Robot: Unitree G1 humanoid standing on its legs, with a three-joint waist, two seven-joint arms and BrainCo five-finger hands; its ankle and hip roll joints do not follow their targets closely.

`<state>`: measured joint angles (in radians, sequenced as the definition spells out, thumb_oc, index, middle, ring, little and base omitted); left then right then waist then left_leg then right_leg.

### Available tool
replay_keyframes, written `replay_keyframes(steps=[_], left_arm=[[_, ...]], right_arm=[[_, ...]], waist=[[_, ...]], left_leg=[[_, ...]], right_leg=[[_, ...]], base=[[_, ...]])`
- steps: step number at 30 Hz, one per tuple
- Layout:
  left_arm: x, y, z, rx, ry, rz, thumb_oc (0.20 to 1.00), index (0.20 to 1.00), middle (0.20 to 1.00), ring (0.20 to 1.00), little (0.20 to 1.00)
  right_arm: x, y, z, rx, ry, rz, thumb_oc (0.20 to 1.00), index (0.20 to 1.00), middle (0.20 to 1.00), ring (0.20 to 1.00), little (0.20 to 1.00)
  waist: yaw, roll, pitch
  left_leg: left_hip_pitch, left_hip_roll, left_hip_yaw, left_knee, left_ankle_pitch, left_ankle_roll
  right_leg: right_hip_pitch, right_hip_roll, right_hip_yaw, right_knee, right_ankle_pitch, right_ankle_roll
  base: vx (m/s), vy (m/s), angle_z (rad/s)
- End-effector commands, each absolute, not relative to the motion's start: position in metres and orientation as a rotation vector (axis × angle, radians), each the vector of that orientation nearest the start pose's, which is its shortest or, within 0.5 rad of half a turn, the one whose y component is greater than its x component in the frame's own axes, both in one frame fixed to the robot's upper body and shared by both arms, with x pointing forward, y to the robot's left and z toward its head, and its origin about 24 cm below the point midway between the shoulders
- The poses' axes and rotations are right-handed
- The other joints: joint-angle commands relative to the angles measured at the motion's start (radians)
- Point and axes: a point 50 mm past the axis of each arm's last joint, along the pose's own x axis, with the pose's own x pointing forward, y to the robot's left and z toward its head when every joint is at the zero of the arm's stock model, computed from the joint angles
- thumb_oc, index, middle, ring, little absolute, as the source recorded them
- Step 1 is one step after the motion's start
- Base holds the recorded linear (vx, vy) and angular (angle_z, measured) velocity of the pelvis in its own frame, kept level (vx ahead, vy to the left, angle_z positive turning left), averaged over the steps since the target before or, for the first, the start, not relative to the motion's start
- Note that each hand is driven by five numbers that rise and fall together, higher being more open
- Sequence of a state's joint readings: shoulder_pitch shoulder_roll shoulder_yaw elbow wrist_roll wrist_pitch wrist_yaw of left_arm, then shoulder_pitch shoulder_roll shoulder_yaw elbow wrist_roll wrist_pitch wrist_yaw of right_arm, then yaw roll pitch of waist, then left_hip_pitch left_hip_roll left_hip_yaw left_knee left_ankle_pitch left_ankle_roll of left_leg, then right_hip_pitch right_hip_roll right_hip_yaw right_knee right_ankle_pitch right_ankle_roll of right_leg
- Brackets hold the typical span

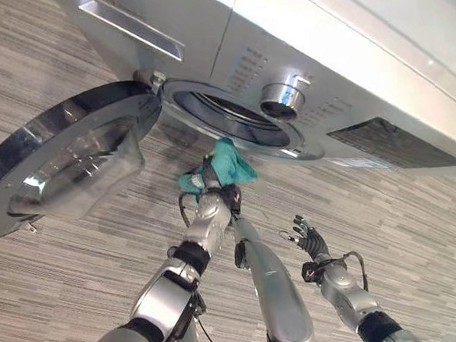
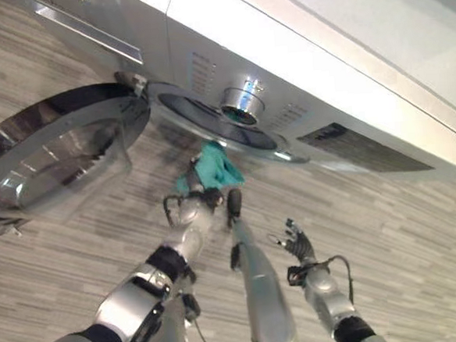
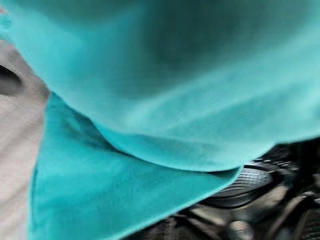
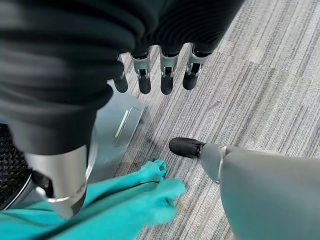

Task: Grab the laundry basket,head to the washer,open it,put in the laundry and shut it.

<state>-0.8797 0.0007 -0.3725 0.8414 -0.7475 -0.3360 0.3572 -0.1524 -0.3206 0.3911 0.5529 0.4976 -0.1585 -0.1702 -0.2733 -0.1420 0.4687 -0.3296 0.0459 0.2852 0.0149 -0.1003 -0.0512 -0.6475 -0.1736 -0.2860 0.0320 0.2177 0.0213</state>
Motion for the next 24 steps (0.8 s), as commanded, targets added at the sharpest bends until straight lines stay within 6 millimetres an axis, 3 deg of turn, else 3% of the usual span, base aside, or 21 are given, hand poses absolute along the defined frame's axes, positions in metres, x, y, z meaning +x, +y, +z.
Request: replay_keyframes(steps=[1,4,9,10,11,13,14,16,17,21,24], left_arm=[[0.38,0.037,0.153,-0.503,-0.191,-0.029,0.2,0.2,0.2,0.2,0.2],[0.384,0.039,0.169,-0.521,-0.231,-0.025,0.2,0.2,0.2,0.2,0.2],[0.393,0.046,0.225,-0.597,-0.363,-0.019,0.2,0.2,0.2,0.2,0.2],[0.393,0.046,0.226,-0.598,-0.364,-0.019,0.2,0.2,0.2,0.2,0.2],[0.397,0.053,0.249,-0.615,-0.409,-0.01,0.2,0.2,0.2,0.2,0.2],[0.402,0.067,0.275,-0.658,-0.458,0.016,0.2,0.2,0.2,0.2,0.2],[0.402,0.068,0.277,-0.66,-0.46,0.015,0.2,0.2,0.2,0.2,0.2],[0.404,0.084,0.301,-0.724,-0.507,0.037,0.2,0.2,0.2,0.2,0.2],[0.403,0.094,0.325,-0.819,-0.546,0.029,0.2,0.2,0.2,0.2,0.2],[0.399,0.123,0.357,-0.951,-0.615,0.066,0.2,0.2,0.2,0.2,0.2],[0.386,0.134,0.392,-0.955,-0.726,0.042,0.2,0.2,0.2,0.2,0.2]], right_arm=[[0.241,-0.183,-0.047,0.007,0.359,-0.01,1.0,1.0,1.0,1.0,1.0],[0.241,-0.187,-0.045,0.0,0.352,-0.018,1.0,1.0,1.0,1.0,1.0],[0.245,-0.194,-0.039,-0.015,0.325,-0.038,1.0,1.0,1.0,1.0,1.0],[0.245,-0.194,-0.038,-0.016,0.323,-0.037,1.0,1.0,1.0,1.0,1.0],[0.249,-0.2,-0.031,-0.009,0.296,-0.056,1.0,1.0,1.0,1.0,1.0],[0.251,-0.204,-0.024,0.025,0.263,-0.074,1.0,1.0,1.0,1.0,1.0],[0.252,-0.204,-0.023,0.024,0.26,-0.073,1.0,1.0,1.0,1.0,1.0],[0.254,-0.207,-0.012,0.059,0.21,-0.082,1.0,1.0,1.0,1.0,1.0],[0.256,-0.208,-0.001,0.083,0.164,-0.074,1.0,1.0,1.0,1.0,1.0],[0.256,-0.205,0.015,0.113,0.095,-0.053,1.0,1.0,1.0,1.0,1.0],[0.255,-0.205,0.022,0.13,0.063,-0.029,1.0,1.0,1.0,1.0,1.0]], waist=[[-0.032,-0.032,-0.061],[-0.041,-0.034,-0.062],[-0.066,-0.042,-0.069],[-0.068,-0.04,-0.069],[-0.076,-0.036,-0.07],[-0.087,-0.031,-0.066],[-0.089,-0.029,-0.067],[-0.101,-0.024,-0.068],[-0.116,-0.008,-0.072],[-0.146,0.008,-0.081],[-0.161,0.02,-0.095]], left_leg=[[-0.018,0.14,0.021,0.103,-0.06,-0.087],[-0.032,0.146,0.021,0.104,-0.06,-0.09],[-0.078,0.169,0.018,0.105,-0.062,-0.097],[-0.081,0.169,0.017,0.106,-0.063,-0.098],[-0.1,0.177,0.018,0.11,-0.067,-0.1],[-0.122,0.186,0.02,0.121,-0.073,-0.103],[-0.128,0.187,0.019,0.124,-0.074,-0.103],[-0.152,0.196,0.022,0.146,-0.083,-0.106],[-0.194,0.21,0.024,0.199,-0.103,-0.108],[-0.248,0.246,0.053,0.299,-0.148,-0.111],[-0.295,0.274,0.059,0.375,-0.183,-0.114]], right_leg=[[-0.065,-0.026,0.02,0.014,-0.02,0.15],[-0.083,-0.021,0.017,0.02,-0.024,0.15],[-0.15,0.0,0.016,0.055,-0.048,0.146],[-0.154,0.0,0.015,0.057,-0.049,0.146],[-0.184,0.004,0.016,0.079,-0.063,0.146],[-0.215,0.008,0.022,0.105,-0.079,0.144],[-0.221,0.007,0.022,0.11,-0.082,0.143],[-0.254,0.011,0.027,0.146,-0.098,0.141],[-0.296,0.008,0.027,0.193,-0.127,0.132],[-0.366,0.019,0.031,0.269,-0.166,0.121],[-0.418,0.036,0.031,0.324,-0.192,0.113]], base=[[0.04,-0.049,-0.01],[0.03,-0.038,0.02],[0.06,-0.056,0.01],[0.07,-0.056,0.0],[0.07,-0.072,-0.04],[0.06,-0.071,-0.05],[0.03,-0.04,0.02],[0.04,-0.103,0.05],[0.06,-0.139,0.08],[0.07,-0.062,0.14],[0.07,-0.05,-0.04]])
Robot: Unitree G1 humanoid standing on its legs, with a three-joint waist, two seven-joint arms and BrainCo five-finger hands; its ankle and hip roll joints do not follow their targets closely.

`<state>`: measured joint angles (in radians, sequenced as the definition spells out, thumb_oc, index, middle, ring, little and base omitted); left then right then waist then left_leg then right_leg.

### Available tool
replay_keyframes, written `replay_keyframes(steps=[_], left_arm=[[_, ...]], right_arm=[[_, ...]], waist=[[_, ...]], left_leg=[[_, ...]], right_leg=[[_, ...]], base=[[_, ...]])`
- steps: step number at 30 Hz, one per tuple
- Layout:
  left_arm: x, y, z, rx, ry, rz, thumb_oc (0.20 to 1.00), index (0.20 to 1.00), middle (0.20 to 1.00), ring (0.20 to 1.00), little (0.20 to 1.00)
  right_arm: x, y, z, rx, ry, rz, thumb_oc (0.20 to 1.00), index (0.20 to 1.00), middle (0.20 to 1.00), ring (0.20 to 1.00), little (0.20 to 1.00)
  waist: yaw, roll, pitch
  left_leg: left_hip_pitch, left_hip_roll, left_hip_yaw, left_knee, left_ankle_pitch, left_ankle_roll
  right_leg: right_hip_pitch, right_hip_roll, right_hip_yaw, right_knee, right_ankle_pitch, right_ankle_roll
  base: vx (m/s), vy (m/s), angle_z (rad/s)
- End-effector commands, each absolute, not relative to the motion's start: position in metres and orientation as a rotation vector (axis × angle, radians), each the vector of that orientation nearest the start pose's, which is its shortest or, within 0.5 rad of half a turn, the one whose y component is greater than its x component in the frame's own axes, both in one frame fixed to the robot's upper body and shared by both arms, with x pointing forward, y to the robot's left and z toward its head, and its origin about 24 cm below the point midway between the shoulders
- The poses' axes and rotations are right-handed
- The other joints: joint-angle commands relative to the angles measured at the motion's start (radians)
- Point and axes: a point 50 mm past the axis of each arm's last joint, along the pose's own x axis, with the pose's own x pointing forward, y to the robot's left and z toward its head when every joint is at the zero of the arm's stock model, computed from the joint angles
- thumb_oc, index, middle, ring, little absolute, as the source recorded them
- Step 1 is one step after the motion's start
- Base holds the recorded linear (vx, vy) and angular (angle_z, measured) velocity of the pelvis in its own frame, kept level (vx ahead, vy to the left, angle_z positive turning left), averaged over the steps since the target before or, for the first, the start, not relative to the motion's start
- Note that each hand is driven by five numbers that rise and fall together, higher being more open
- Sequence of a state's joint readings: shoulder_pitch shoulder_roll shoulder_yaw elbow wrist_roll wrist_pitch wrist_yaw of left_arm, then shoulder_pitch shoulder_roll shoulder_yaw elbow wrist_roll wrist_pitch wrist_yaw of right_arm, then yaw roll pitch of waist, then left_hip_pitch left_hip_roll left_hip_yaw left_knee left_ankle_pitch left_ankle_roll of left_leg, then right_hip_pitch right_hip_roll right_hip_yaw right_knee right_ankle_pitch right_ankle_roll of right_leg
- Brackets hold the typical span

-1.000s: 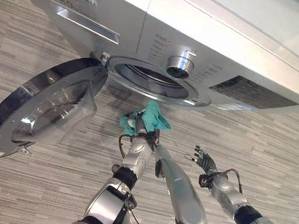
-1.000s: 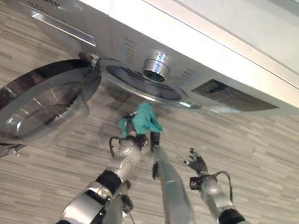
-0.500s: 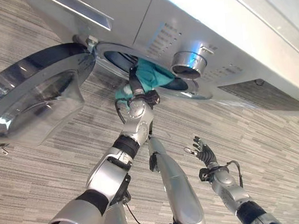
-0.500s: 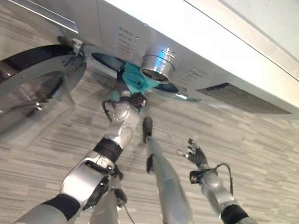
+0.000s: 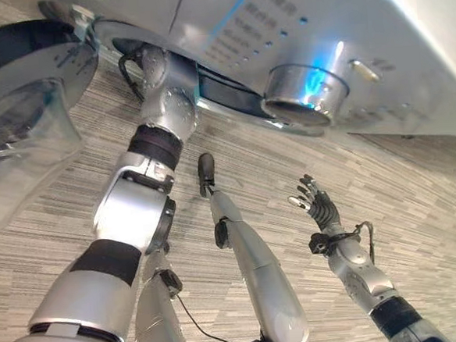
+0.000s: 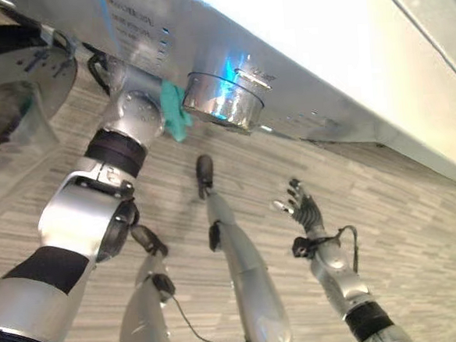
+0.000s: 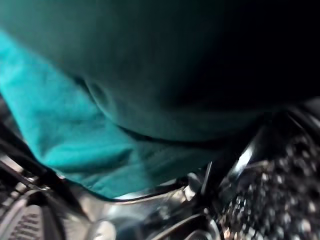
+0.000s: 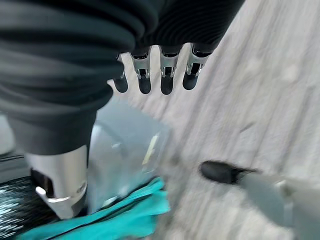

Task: Grab the laundry basket,head to the washer,open it,put in the laundry and shut it.

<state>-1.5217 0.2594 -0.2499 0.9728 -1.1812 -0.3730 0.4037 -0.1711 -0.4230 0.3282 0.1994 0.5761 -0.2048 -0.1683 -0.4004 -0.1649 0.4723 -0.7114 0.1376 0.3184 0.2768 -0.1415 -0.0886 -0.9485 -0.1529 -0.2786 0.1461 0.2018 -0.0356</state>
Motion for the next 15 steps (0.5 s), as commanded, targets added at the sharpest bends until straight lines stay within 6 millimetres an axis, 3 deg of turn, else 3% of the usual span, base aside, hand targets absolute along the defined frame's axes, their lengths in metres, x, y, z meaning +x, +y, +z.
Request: replay_keyframes(steps=[1,3,7,11,15], left_arm=[[0.386,0.135,0.393,-0.954,-0.728,0.042,0.2,0.2,0.2,0.2,0.2],[0.364,0.124,0.427,-0.943,-0.861,-0.06,0.2,0.2,0.2,0.2,0.2],[0.338,0.09,0.447,-0.946,-0.952,-0.239,0.2,0.2,0.2,0.2,0.2],[0.321,0.056,0.445,-0.881,-0.979,-0.379,0.2,0.2,0.2,0.2,0.2],[0.324,0.029,0.427,-0.818,-0.912,-0.439,0.2,0.2,0.2,0.2,0.2]], right_arm=[[0.255,-0.205,0.023,0.131,0.061,-0.027,1.0,1.0,1.0,1.0,1.0],[0.249,-0.209,0.024,0.132,0.058,-0.018,1.0,1.0,1.0,1.0,1.0],[0.242,-0.218,0.016,0.125,0.096,-0.051,1.0,1.0,1.0,1.0,1.0],[0.237,-0.224,0.008,0.089,0.13,-0.07,1.0,1.0,1.0,1.0,1.0],[0.23,-0.231,-0.007,0.042,0.206,-0.08,1.0,1.0,1.0,1.0,1.0]], waist=[[-0.033,0.044,-0.1],[-0.038,0.058,-0.099],[-0.034,0.087,-0.103],[-0.035,0.099,-0.111],[-0.034,0.103,-0.137]], left_leg=[[0.08,0.185,0.026,0.12,-0.147,-0.077],[0.033,0.204,0.012,0.185,-0.172,-0.068],[-0.015,0.208,-0.006,0.241,-0.199,-0.05],[-0.056,0.212,-0.035,0.307,-0.201,-0.045],[-0.081,0.205,-0.078,0.35,-0.197,-0.033]], right_leg=[[-0.124,0.016,0.024,0.215,-0.179,0.17],[-0.166,0.032,0.023,0.261,-0.205,0.159],[-0.214,0.045,0.031,0.306,-0.226,0.146],[-0.227,0.068,0.033,0.329,-0.25,0.119],[-0.219,0.093,0.047,0.325,-0.251,0.096]], base=[[0.07,-0.089,-0.22],[0.07,-0.092,-0.17],[0.04,-0.098,-0.06],[0.01,-0.044,0.14],[-0.03,-0.039,0.0]])
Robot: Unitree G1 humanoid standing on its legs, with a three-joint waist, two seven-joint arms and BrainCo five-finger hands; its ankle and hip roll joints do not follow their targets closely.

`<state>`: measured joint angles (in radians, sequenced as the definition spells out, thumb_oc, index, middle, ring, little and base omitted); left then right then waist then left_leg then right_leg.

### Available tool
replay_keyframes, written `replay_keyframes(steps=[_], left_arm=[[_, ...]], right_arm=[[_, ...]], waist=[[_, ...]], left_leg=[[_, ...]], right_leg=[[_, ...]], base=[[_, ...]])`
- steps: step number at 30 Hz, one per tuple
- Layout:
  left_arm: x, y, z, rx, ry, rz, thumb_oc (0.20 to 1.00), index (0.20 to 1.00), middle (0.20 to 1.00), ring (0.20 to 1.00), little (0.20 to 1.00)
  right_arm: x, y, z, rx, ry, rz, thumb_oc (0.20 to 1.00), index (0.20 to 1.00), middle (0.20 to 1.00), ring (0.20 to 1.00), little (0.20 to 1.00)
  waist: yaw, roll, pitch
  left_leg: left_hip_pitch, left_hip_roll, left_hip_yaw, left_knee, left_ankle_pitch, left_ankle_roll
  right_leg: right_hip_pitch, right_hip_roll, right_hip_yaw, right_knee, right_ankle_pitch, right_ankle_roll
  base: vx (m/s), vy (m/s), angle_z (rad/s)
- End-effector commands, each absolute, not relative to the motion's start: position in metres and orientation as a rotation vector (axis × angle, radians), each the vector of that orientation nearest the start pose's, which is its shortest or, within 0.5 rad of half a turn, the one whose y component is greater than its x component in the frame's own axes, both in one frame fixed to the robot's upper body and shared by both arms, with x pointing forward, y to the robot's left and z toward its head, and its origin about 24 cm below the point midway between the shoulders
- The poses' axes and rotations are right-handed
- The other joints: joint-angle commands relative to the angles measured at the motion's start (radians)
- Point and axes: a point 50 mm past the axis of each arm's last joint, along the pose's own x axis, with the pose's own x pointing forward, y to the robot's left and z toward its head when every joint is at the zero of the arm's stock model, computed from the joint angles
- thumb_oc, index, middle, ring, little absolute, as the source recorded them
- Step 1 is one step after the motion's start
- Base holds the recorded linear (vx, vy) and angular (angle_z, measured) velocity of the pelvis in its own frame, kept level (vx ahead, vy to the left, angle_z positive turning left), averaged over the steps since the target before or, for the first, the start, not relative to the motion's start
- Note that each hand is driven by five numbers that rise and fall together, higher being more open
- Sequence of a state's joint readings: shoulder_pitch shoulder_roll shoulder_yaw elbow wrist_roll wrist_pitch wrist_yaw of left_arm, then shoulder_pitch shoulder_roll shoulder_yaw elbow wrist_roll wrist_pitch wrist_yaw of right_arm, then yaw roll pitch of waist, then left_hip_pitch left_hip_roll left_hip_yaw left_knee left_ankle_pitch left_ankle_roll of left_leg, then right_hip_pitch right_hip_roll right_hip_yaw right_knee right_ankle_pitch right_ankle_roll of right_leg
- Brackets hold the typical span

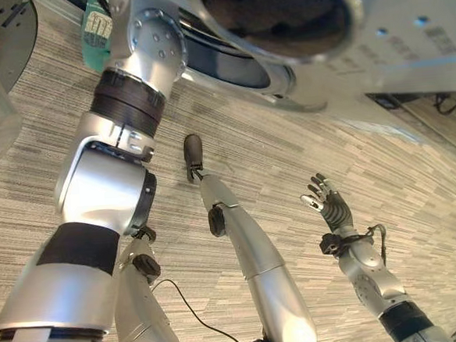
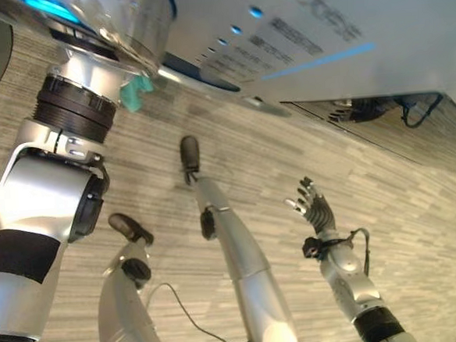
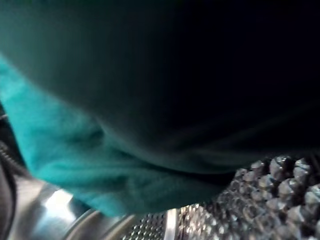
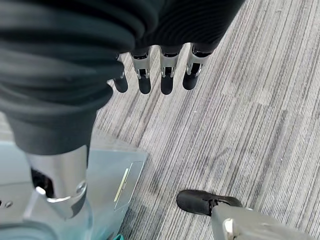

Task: Grab the laundry basket,head to the washer,open it,put in the laundry and shut it.

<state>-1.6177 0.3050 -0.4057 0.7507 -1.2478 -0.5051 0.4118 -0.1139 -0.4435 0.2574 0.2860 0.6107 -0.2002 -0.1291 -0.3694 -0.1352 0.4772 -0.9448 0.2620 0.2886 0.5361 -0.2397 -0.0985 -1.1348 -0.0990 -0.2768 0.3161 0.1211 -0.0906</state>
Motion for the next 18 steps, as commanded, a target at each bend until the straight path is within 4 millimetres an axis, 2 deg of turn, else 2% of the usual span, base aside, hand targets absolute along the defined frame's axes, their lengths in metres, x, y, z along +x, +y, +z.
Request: replay_keyframes(steps=[1,2,3,4,5,6,10,11,12,13,14,15,16,17,18], left_arm=[[0.325,0.026,0.424,-0.816,-0.899,-0.443,0.2,0.2,0.2,0.2,0.2],[0.325,0.026,0.424,-0.816,-0.898,-0.444,0.2,0.2,0.2,0.2,0.2],[0.329,0.023,0.42,-0.801,-0.878,-0.438,0.2,0.2,0.2,0.2,0.2],[0.33,0.02,0.42,-0.781,-0.871,-0.435,0.2,0.2,0.2,0.2,0.2],[0.33,0.02,0.421,-0.781,-0.872,-0.435,0.2,0.2,0.2,0.2,0.2],[0.33,0.023,0.423,-0.768,-0.876,-0.419,0.2,0.2,0.2,0.2,0.2],[0.337,0.024,0.429,-0.778,-0.84,-0.38,0.2,0.2,0.2,0.2,0.2],[0.328,0.019,0.439,-0.847,-0.862,-0.414,0.2,0.2,0.2,0.2,0.2],[0.328,0.019,0.439,-0.849,-0.863,-0.415,0.2,0.2,0.2,0.2,0.2],[0.314,0.009,0.447,-0.904,-0.885,-0.477,0.2,0.2,0.2,0.2,0.2],[0.286,-0.002,0.461,-0.984,-0.954,-0.6,0.2,0.2,0.2,0.2,0.2],[0.285,-0.003,0.461,-0.986,-0.955,-0.601,0.2,0.2,0.2,0.2,0.2],[0.266,-0.011,0.468,-1.004,-1.002,-0.685,0.2,0.2,0.2,0.2,0.2],[0.236,-0.025,0.473,-0.991,-1.078,-0.792,0.2,0.2,0.2,0.2,0.2],[0.222,-0.027,0.474,-0.982,-1.119,-0.844,0.2,0.2,0.2,0.2,0.2]], right_arm=[[0.229,-0.232,-0.009,0.037,0.213,-0.081,1.0,1.0,1.0,1.0,1.0],[0.229,-0.232,-0.009,0.038,0.213,-0.08,1.0,1.0,1.0,1.0,1.0],[0.227,-0.236,-0.01,0.016,0.223,-0.075,1.0,1.0,1.0,1.0,1.0],[0.233,-0.238,0.002,0.003,0.188,-0.069,1.0,1.0,1.0,1.0,1.0],[0.233,-0.238,0.003,0.002,0.188,-0.069,1.0,1.0,1.0,1.0,1.0],[0.229,-0.234,0.016,0.013,0.139,-0.025,1.0,1.0,1.0,1.0,1.0],[0.222,-0.235,0.017,-0.029,0.164,0.011,1.0,1.0,1.0,1.0,1.0],[0.224,-0.234,0.017,-0.037,0.169,0.013,1.0,1.0,1.0,1.0,1.0],[0.225,-0.235,0.017,-0.038,0.168,0.012,1.0,1.0,1.0,1.0,1.0],[0.226,-0.235,0.02,-0.045,0.16,0.014,1.0,1.0,1.0,1.0,1.0],[0.228,-0.238,0.025,-0.052,0.146,0.007,1.0,1.0,1.0,1.0,1.0],[0.228,-0.239,0.026,-0.052,0.145,0.005,1.0,1.0,1.0,1.0,1.0],[0.228,-0.241,0.028,-0.053,0.138,0.005,1.0,1.0,1.0,1.0,1.0],[0.228,-0.245,0.035,-0.076,0.124,0.01,1.0,1.0,1.0,1.0,1.0],[0.222,-0.246,0.033,-0.069,0.127,0.003,1.0,1.0,1.0,1.0,1.0]], waist=[[-0.067,0.07,-0.145],[-0.066,0.072,-0.146],[-0.073,0.065,-0.149],[-0.074,0.059,-0.153],[-0.074,0.061,-0.152],[-0.077,0.055,-0.15],[-0.076,0.054,-0.149],[-0.077,0.054,-0.143],[-0.077,0.054,-0.142],[-0.078,0.055,-0.139],[-0.078,0.055,-0.132],[-0.077,0.056,-0.131],[-0.076,0.057,-0.13],[-0.069,0.061,-0.128],[-0.072,0.063,-0.125]], left_leg=[[0.138,0.08,-0.058,0.113,-0.098,-0.022],[0.133,0.082,-0.061,0.119,-0.1,-0.022],[0.122,0.062,-0.079,0.135,-0.123,-0.005],[0.111,0.055,-0.087,0.15,-0.133,0.001],[0.107,0.055,-0.088,0.154,-0.135,0.002],[0.097,0.048,-0.098,0.166,-0.142,0.011],[0.104,0.032,-0.104,0.162,-0.156,0.028],[0.109,0.026,-0.101,0.158,-0.151,0.03],[0.11,0.026,-0.1,0.158,-0.151,0.03],[0.114,0.024,-0.098,0.155,-0.149,0.03],[0.124,0.02,-0.089,0.148,-0.142,0.027],[0.127,0.02,-0.088,0.146,-0.141,0.027],[0.13,0.017,-0.084,0.144,-0.139,0.027],[0.139,0.018,-0.072,0.136,-0.133,0.023],[0.142,0.019,-0.065,0.131,-0.13,0.021]], right_leg=[[-0.031,0.044,0.049,0.155,-0.171,0.147],[-0.033,0.044,0.047,0.156,-0.171,0.147],[-0.028,0.055,0.064,0.155,-0.168,0.14],[-0.029,0.057,0.069,0.153,-0.162,0.138],[-0.031,0.056,0.069,0.153,-0.161,0.138],[-0.037,0.059,0.076,0.155,-0.161,0.133],[-0.038,0.063,0.09,0.149,-0.161,0.133],[-0.039,0.067,0.099,0.149,-0.164,0.133],[-0.04,0.067,0.099,0.149,-0.164,0.133],[-0.041,0.067,0.103,0.151,-0.167,0.131],[-0.036,0.07,0.107,0.148,-0.172,0.132],[-0.035,0.071,0.107,0.148,-0.172,0.132],[-0.034,0.072,0.106,0.147,-0.174,0.133],[-0.033,0.075,0.105,0.143,-0.182,0.133],[-0.034,0.076,0.107,0.143,-0.183,0.136]], base=[[-0.05,-0.054,-0.02],[-0.08,0.007,0.01],[-0.09,-0.004,0.03],[-0.09,0.0,0.02],[-0.06,-0.032,0.01],[-0.03,-0.007,-0.03],[-0.02,-0.002,-0.02],[0.0,0.0,0.0],[0.03,-0.037,0.0],[0.05,-0.043,0.0],[0.05,-0.043,0.02],[0.06,-0.039,0.02],[0.06,-0.048,-0.01],[0.08,-0.056,-0.03],[0.05,-0.038,-0.04]])
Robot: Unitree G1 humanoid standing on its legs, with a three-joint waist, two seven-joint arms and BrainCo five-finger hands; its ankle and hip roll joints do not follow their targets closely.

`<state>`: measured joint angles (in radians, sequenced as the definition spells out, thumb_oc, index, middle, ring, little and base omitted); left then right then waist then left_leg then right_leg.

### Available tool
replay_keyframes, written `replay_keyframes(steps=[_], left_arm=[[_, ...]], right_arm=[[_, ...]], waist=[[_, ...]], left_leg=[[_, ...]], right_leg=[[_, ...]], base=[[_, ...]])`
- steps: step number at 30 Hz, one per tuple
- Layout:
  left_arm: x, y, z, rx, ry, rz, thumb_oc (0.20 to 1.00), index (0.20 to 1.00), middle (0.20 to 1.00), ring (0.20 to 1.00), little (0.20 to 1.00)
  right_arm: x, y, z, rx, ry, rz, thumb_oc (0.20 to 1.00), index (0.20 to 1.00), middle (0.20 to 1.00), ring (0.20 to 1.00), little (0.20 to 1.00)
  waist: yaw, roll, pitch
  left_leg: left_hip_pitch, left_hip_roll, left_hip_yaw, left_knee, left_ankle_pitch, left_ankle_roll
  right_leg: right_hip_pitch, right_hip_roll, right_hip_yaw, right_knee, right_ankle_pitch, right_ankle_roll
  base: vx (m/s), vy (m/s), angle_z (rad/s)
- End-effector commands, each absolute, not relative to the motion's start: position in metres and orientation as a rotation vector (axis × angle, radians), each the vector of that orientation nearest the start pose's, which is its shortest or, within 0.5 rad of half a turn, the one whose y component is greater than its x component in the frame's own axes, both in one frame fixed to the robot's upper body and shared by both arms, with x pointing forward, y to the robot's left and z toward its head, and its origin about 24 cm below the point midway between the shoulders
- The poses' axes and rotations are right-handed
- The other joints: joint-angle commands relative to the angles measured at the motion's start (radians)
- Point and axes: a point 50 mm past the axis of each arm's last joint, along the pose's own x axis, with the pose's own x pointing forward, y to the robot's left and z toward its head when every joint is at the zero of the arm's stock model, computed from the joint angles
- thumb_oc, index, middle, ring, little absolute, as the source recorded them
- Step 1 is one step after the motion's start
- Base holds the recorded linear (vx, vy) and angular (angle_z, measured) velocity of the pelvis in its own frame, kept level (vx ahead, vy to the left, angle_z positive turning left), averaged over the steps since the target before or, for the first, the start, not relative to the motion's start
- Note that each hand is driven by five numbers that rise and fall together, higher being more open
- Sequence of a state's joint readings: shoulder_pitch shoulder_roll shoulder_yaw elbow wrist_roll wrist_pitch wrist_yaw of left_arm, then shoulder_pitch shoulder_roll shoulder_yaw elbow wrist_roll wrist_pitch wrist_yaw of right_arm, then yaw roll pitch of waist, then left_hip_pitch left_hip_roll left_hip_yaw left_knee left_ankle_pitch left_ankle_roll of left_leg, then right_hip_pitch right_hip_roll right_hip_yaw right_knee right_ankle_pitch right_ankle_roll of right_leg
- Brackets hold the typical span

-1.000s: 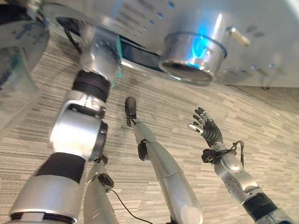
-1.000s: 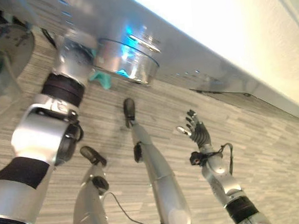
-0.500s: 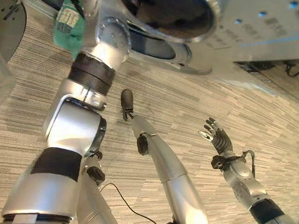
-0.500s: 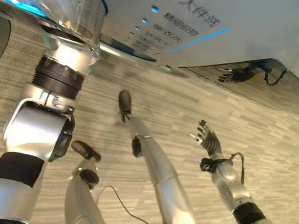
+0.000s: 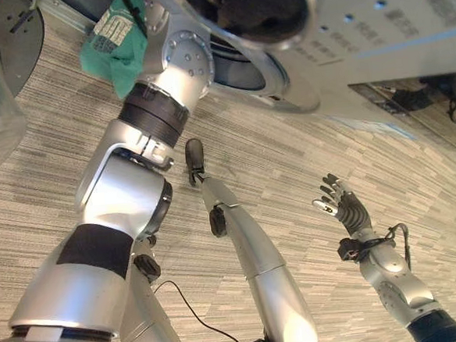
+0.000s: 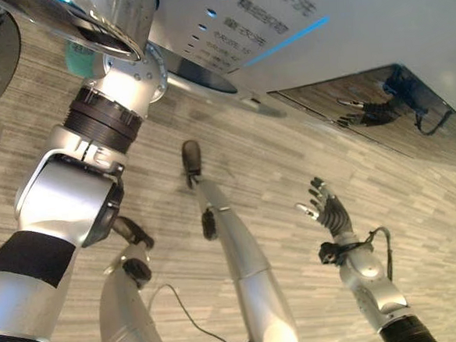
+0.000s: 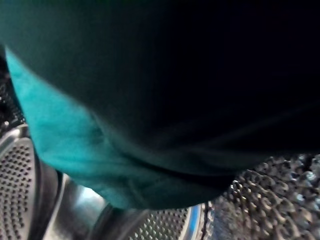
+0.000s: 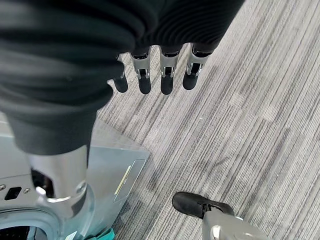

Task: Grab the laundry basket,head to the washer,open it,put in the laundry and shut it.

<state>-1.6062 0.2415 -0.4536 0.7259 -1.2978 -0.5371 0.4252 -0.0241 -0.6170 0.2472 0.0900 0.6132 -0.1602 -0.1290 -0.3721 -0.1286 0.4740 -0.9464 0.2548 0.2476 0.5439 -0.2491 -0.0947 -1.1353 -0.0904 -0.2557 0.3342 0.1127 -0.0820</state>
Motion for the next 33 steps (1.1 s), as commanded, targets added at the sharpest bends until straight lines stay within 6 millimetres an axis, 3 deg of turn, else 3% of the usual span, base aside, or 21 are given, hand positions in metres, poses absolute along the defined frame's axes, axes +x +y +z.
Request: replay_keyframes(steps=[1,3,6,7,8,9,10,12,13,14,16,18,19,20,21,22,23,24,27,30,33], left_arm=[[0.222,-0.028,0.474,-0.982,-1.118,-0.843,0.2,0.2,0.2,0.2,0.2],[0.205,-0.015,0.477,-0.975,-1.237,-0.905,0.2,0.2,0.2,0.2,0.2],[0.227,-0.007,0.463,-1.007,-1.165,-0.858,0.2,0.2,0.2,0.2,0.2],[0.244,-0.004,0.455,-1.034,-1.091,-0.812,0.2,0.2,0.2,0.2,0.2],[0.275,-0.005,0.44,-1.04,-0.94,-0.705,0.944,0.944,0.944,0.944,0.944],[0.297,-0.005,0.432,-0.973,-0.866,-0.629,1.0,1.0,1.0,1.0,1.0],[0.297,-0.005,0.433,-0.97,-0.866,-0.631,1.0,1.0,1.0,1.0,1.0],[0.351,0.012,0.42,-0.536,-0.735,-0.421,1.0,1.0,1.0,1.0,1.0],[0.351,0.012,0.423,-0.532,-0.737,-0.422,1.0,1.0,1.0,1.0,1.0],[0.374,0.04,0.423,-0.238,-0.682,-0.288,1.0,1.0,1.0,1.0,1.0],[0.388,0.064,0.42,0.05,-0.611,-0.196,1.0,1.0,1.0,1.0,1.0],[0.388,0.064,0.421,0.05,-0.612,-0.196,1.0,1.0,1.0,1.0,1.0],[0.4,0.091,0.413,0.57,-0.506,-0.05,1.0,1.0,1.0,1.0,1.0],[0.4,0.092,0.413,0.57,-0.507,-0.05,1.0,1.0,1.0,1.0,1.0],[0.404,0.096,0.404,0.923,-0.455,0.041,1.0,1.0,1.0,1.0,1.0],[0.407,0.094,0.398,1.098,-0.442,0.082,1.0,1.0,1.0,1.0,1.0],[0.407,0.094,0.398,1.099,-0.442,0.082,1.0,1.0,1.0,1.0,1.0],[0.408,0.085,0.391,1.266,-0.45,0.112,1.0,1.0,1.0,1.0,1.0],[0.405,0.056,0.384,1.435,-0.532,0.063,1.0,1.0,1.0,1.0,1.0],[0.386,0.012,0.391,1.331,-0.764,0.009,1.0,1.0,1.0,1.0,1.0],[0.378,-0.002,0.387,1.221,-0.862,-0.03,1.0,1.0,1.0,1.0,1.0]], right_arm=[[0.222,-0.246,0.033,-0.069,0.128,0.002,1.0,1.0,1.0,1.0,1.0],[0.21,-0.253,0.029,-0.078,0.149,-0.005,1.0,1.0,1.0,1.0,1.0],[0.209,-0.258,0.029,-0.085,0.15,-0.023,1.0,1.0,1.0,1.0,1.0],[0.208,-0.256,0.03,-0.062,0.141,-0.036,1.0,1.0,1.0,1.0,1.0],[0.224,-0.26,0.028,-0.07,0.139,-0.087,1.0,1.0,1.0,1.0,1.0],[0.223,-0.257,0.01,-0.057,0.191,-0.111,1.0,1.0,1.0,1.0,1.0],[0.224,-0.256,0.009,-0.056,0.189,-0.109,1.0,1.0,1.0,1.0,1.0],[0.238,-0.246,-0.001,-0.089,0.217,-0.123,1.0,1.0,1.0,1.0,1.0],[0.239,-0.245,0.0,-0.089,0.214,-0.121,1.0,1.0,1.0,1.0,1.0],[0.244,-0.246,-0.002,-0.083,0.22,-0.138,1.0,1.0,1.0,1.0,1.0],[0.247,-0.246,-0.007,-0.06,0.235,-0.152,1.0,1.0,1.0,1.0,1.0],[0.247,-0.245,-0.006,-0.059,0.234,-0.152,1.0,1.0,1.0,1.0,1.0],[0.247,-0.255,-0.017,-0.041,0.288,-0.187,1.0,1.0,1.0,1.0,1.0],[0.248,-0.255,-0.017,-0.04,0.287,-0.187,1.0,1.0,1.0,1.0,1.0],[0.249,-0.265,-0.023,-0.028,0.331,-0.22,1.0,1.0,1.0,1.0,1.0],[0.251,-0.27,-0.025,-0.026,0.344,-0.236,1.0,1.0,1.0,1.0,1.0],[0.251,-0.27,-0.025,-0.026,0.344,-0.236,1.0,1.0,1.0,1.0,1.0],[0.252,-0.276,-0.03,-0.021,0.373,-0.264,1.0,1.0,1.0,1.0,1.0],[0.25,-0.285,-0.035,-0.009,0.403,-0.3,1.0,1.0,1.0,1.0,1.0],[0.257,-0.287,-0.03,-0.005,0.383,-0.304,1.0,1.0,1.0,1.0,1.0],[0.262,-0.288,-0.021,0.0,0.343,-0.299,1.0,1.0,1.0,1.0,1.0]], waist=[[-0.068,0.056,-0.122],[-0.077,0.06,-0.12],[-0.072,0.068,-0.118],[-0.069,0.072,-0.116],[-0.048,0.078,-0.108],[-0.051,0.087,-0.099],[-0.052,0.085,-0.098],[-0.052,0.1,-0.102],[-0.055,0.099,-0.101],[-0.054,0.117,-0.103],[-0.05,0.129,-0.102],[-0.051,0.129,-0.101],[-0.06,0.126,-0.104],[-0.06,0.125,-0.103],[-0.067,0.116,-0.106],[-0.069,0.112,-0.108],[-0.069,0.111,-0.107],[-0.072,0.103,-0.107],[-0.066,0.099,-0.106],[-0.048,0.095,-0.096],[-0.035,0.092,-0.086]], left_leg=[[0.144,0.026,-0.024,0.123,-0.12,0.018],[0.15,0.035,-0.007,0.118,-0.112,0.009],[0.144,0.041,-0.003,0.133,-0.107,0.004],[0.129,0.047,-0.008,0.162,-0.098,0.0],[0.1,0.055,-0.021,0.218,-0.094,0.001],[0.088,0.065,-0.028,0.238,-0.096,-0.001],[0.085,0.065,-0.029,0.241,-0.094,-0.001],[0.054,0.073,-0.039,0.292,-0.108,0.011],[0.048,0.073,-0.041,0.295,-0.107,0.011],[0.041,0.076,-0.039,0.303,-0.113,0.02],[0.027,0.076,-0.045,0.313,-0.112,0.026],[0.025,0.076,-0.046,0.314,-0.112,0.026],[0.023,0.073,-0.048,0.306,-0.111,0.03],[0.024,0.073,-0.048,0.306,-0.111,0.03],[0.028,0.073,-0.048,0.301,-0.107,0.031],[0.031,0.073,-0.05,0.303,-0.103,0.03],[0.031,0.073,-0.05,0.303,-0.102,0.03],[0.048,0.072,-0.048,0.291,-0.107,0.033],[0.068,0.064,-0.05,0.269,-0.111,0.034],[0.115,0.033,-0.064,0.206,-0.106,0.04],[0.146,0.011,-0.073,0.164,-0.104,0.044]], right_leg=[[-0.033,0.068,0.086,0.125,-0.175,0.127],[-0.042,0.072,0.088,0.13,-0.183,0.131],[-0.05,0.072,0.087,0.148,-0.193,0.13],[-0.051,0.073,0.086,0.16,-0.203,0.122],[-0.049,0.069,0.081,0.191,-0.219,0.108],[-0.049,0.07,0.075,0.207,-0.229,0.101],[-0.05,0.07,0.075,0.205,-0.227,0.099],[-0.06,0.075,0.075,0.238,-0.232,0.088],[-0.064,0.075,0.075,0.237,-0.229,0.087],[-0.072,0.073,0.074,0.238,-0.227,0.081],[-0.075,0.068,0.071,0.242,-0.225,0.079],[-0.075,0.067,0.07,0.242,-0.225,0.079],[-0.071,0.062,0.066,0.24,-0.22,0.073],[-0.071,0.062,0.066,0.24,-0.22,0.073],[-0.059,0.064,0.063,0.234,-0.215,0.071],[-0.053,0.063,0.064,0.233,-0.212,0.07],[-0.053,0.063,0.064,0.233,-0.212,0.07],[-0.036,0.065,0.066,0.226,-0.209,0.071],[-0.012,0.059,0.071,0.208,-0.2,0.08],[0.041,0.041,0.076,0.162,-0.181,0.1],[0.072,0.026,0.072,0.129,-0.166,0.111]], base=[[0.04,-0.014,-0.02],[0.05,-0.006,-0.02],[0.02,-0.032,-0.03],[-0.01,-0.155,0.02],[-0.01,-0.161,0.03],[-0.02,-0.123,0.09],[-0.03,0.066,0.24],[-0.03,0.096,0.32],[-0.02,0.086,0.11],[-0.01,0.093,-0.06],[-0.03,0.066,-0.15],[-0.04,0.015,0.0],[-0.05,0.026,0.14],[-0.08,0.042,0.11],[-0.04,0.013,0.01],[-0.04,0.013,-0.01],[-0.03,0.016,0.04],[-0.03,0.033,0.04],[-0.04,0.022,0.01],[-0.05,-0.008,0.03],[-0.04,-0.011,0.18]])
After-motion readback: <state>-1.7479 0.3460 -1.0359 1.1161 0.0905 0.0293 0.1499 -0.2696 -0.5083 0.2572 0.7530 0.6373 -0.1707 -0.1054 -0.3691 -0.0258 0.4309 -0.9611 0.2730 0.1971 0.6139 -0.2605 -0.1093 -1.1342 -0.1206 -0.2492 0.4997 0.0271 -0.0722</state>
